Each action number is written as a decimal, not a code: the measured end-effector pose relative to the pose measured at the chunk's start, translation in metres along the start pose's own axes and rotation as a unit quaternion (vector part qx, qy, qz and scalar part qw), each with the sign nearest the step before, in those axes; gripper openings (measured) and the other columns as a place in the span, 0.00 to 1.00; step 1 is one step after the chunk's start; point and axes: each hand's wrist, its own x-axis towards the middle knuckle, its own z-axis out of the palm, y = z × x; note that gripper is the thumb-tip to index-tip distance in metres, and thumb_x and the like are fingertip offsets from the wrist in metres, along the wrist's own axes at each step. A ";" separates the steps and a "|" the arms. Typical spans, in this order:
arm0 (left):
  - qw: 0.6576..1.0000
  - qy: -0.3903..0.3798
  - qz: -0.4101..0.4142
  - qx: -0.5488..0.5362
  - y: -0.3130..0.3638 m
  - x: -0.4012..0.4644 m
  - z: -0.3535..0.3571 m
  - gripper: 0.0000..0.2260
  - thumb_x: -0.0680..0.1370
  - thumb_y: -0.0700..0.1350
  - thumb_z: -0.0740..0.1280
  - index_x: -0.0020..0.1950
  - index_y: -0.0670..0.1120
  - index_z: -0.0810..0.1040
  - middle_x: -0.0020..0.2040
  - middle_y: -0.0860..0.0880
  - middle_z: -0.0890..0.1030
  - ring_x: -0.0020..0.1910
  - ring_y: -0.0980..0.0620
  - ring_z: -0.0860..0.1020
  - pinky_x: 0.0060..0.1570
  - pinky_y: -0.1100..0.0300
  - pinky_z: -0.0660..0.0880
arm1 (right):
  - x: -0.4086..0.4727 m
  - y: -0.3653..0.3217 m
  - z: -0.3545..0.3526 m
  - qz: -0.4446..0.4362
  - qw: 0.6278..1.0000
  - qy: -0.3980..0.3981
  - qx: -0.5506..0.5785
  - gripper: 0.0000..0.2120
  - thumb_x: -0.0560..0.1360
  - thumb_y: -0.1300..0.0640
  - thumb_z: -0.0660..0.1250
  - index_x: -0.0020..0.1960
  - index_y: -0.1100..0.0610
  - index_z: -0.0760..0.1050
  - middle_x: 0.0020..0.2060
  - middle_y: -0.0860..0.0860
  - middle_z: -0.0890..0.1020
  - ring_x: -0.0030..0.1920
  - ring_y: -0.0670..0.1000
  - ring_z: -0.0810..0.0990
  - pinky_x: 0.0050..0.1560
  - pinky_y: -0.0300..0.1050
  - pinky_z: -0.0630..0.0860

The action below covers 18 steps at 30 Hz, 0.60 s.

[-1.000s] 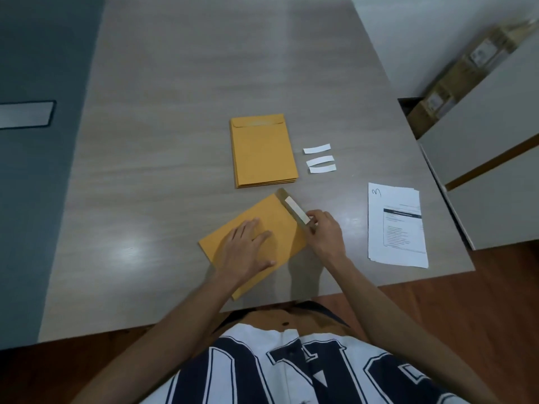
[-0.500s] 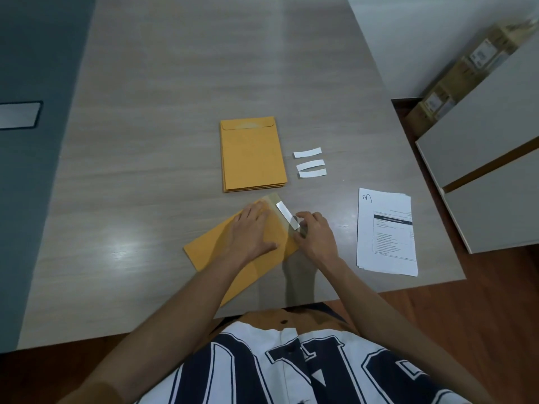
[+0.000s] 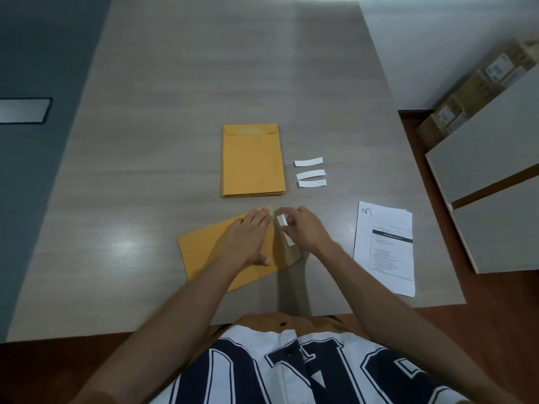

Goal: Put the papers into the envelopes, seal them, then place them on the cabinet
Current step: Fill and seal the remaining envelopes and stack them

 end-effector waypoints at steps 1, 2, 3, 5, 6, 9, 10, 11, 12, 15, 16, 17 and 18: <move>1.000 0.000 -0.003 0.000 0.000 0.000 0.000 0.52 0.67 0.61 0.76 0.80 0.45 0.50 0.81 0.49 0.48 0.79 0.48 0.49 0.74 0.50 0.58 | 0.004 -0.001 -0.002 -0.008 1.000 -0.005 -0.012 0.18 0.77 0.53 0.67 0.67 0.47 0.72 0.50 0.51 0.75 0.47 0.50 0.77 0.54 0.47 0.78; 1.000 0.001 -0.005 -0.001 0.001 0.000 -0.001 0.52 0.66 0.61 0.76 0.80 0.45 0.50 0.81 0.49 0.49 0.79 0.48 0.49 0.74 0.50 0.58 | 0.008 -0.001 -0.005 -0.016 0.999 -0.009 -0.027 0.17 0.77 0.54 0.67 0.66 0.48 0.74 0.51 0.51 0.75 0.48 0.50 0.77 0.55 0.47 0.78; 1.000 0.003 -0.007 -0.003 0.001 0.001 -0.001 0.52 0.66 0.61 0.76 0.79 0.45 0.50 0.81 0.49 0.49 0.79 0.48 0.50 0.74 0.50 0.58 | 0.011 -0.001 -0.006 -0.026 0.999 -0.013 -0.041 0.16 0.77 0.54 0.67 0.64 0.48 0.75 0.52 0.51 0.75 0.49 0.51 0.77 0.55 0.46 0.77; 1.000 0.005 -0.012 -0.009 0.001 0.001 -0.002 0.53 0.65 0.61 0.77 0.79 0.46 0.51 0.80 0.49 0.51 0.79 0.48 0.51 0.74 0.50 0.58 | 0.015 -0.001 -0.007 -0.036 0.998 -0.013 -0.047 0.14 0.77 0.56 0.68 0.62 0.50 0.77 0.53 0.51 0.75 0.50 0.50 0.77 0.56 0.45 0.77; 1.000 0.006 -0.014 -0.011 0.002 0.002 -0.003 0.53 0.65 0.61 0.77 0.79 0.46 0.51 0.80 0.49 0.51 0.78 0.48 0.51 0.74 0.50 0.58 | 0.017 -0.001 -0.007 -0.038 0.998 -0.014 -0.042 0.12 0.77 0.56 0.69 0.60 0.51 0.77 0.53 0.50 0.75 0.50 0.49 0.77 0.56 0.44 0.77; 1.000 0.011 -0.022 -0.018 0.002 0.004 -0.004 0.54 0.63 0.61 0.78 0.79 0.46 0.52 0.80 0.49 0.54 0.78 0.49 0.53 0.74 0.50 0.58 | 0.023 -0.001 -0.011 -0.048 0.999 -0.012 -0.023 0.05 0.76 0.58 0.69 0.52 0.55 0.79 0.49 0.51 0.76 0.47 0.50 0.77 0.52 0.45 0.77; 0.999 0.013 -0.025 -0.022 0.002 0.004 -0.004 0.54 0.63 0.61 0.78 0.79 0.46 0.52 0.79 0.49 0.54 0.78 0.49 0.53 0.73 0.50 0.58 | 0.025 -0.002 -0.015 -0.055 0.998 -0.014 -0.013 0.03 0.76 0.59 0.69 0.49 0.57 0.79 0.48 0.52 0.77 0.46 0.51 0.77 0.51 0.45 0.77; 0.999 0.015 -0.028 -0.025 0.003 0.004 -0.005 0.54 0.62 0.61 0.79 0.79 0.46 0.52 0.79 0.49 0.55 0.78 0.49 0.54 0.73 0.51 0.58 | 0.028 -0.002 -0.020 -0.055 0.998 -0.020 0.008 0.02 0.75 0.60 0.69 0.47 0.58 0.79 0.46 0.52 0.78 0.45 0.50 0.77 0.50 0.43 0.77; 0.999 0.016 -0.029 -0.027 0.003 0.005 -0.005 0.54 0.62 0.61 0.79 0.79 0.46 0.53 0.79 0.49 0.55 0.77 0.49 0.54 0.73 0.51 0.58 | 0.030 -0.002 -0.027 -0.043 0.998 -0.028 0.043 0.01 0.75 0.61 0.70 0.46 0.59 0.79 0.45 0.52 0.80 0.44 0.50 0.78 0.48 0.40 0.76; 0.999 0.018 -0.031 -0.030 0.003 0.006 -0.003 0.54 0.61 0.62 0.79 0.78 0.47 0.55 0.78 0.50 0.58 0.76 0.50 0.56 0.71 0.52 0.60 | 0.044 0.004 -0.056 0.017 0.979 -0.018 0.203 0.02 0.74 0.63 0.71 0.45 0.61 0.78 0.38 0.51 0.80 0.37 0.46 0.77 0.41 0.33 0.74; 0.999 0.020 -0.032 -0.029 0.002 0.006 -0.003 0.53 0.60 0.62 0.79 0.77 0.47 0.56 0.77 0.51 0.58 0.76 0.50 0.56 0.71 0.52 0.61 | 0.049 0.007 -0.066 0.044 0.963 -0.001 0.267 0.02 0.74 0.64 0.71 0.45 0.61 0.78 0.38 0.53 0.81 0.36 0.47 0.77 0.41 0.38 0.76; 0.999 0.020 -0.034 -0.029 0.003 0.006 -0.003 0.53 0.61 0.62 0.79 0.77 0.48 0.57 0.77 0.51 0.58 0.76 0.50 0.56 0.71 0.52 0.60 | 0.058 0.013 -0.076 0.077 0.943 0.017 0.322 0.03 0.74 0.64 0.71 0.44 0.60 0.77 0.38 0.55 0.81 0.35 0.49 0.78 0.41 0.43 0.78; 0.999 0.018 -0.035 -0.029 0.002 0.007 -0.002 0.52 0.61 0.61 0.79 0.77 0.48 0.57 0.78 0.51 0.58 0.76 0.50 0.56 0.71 0.52 0.60 | 0.067 0.016 -0.086 0.107 0.925 0.037 0.362 0.04 0.74 0.65 0.71 0.43 0.59 0.77 0.38 0.57 0.81 0.35 0.51 0.79 0.40 0.46 0.79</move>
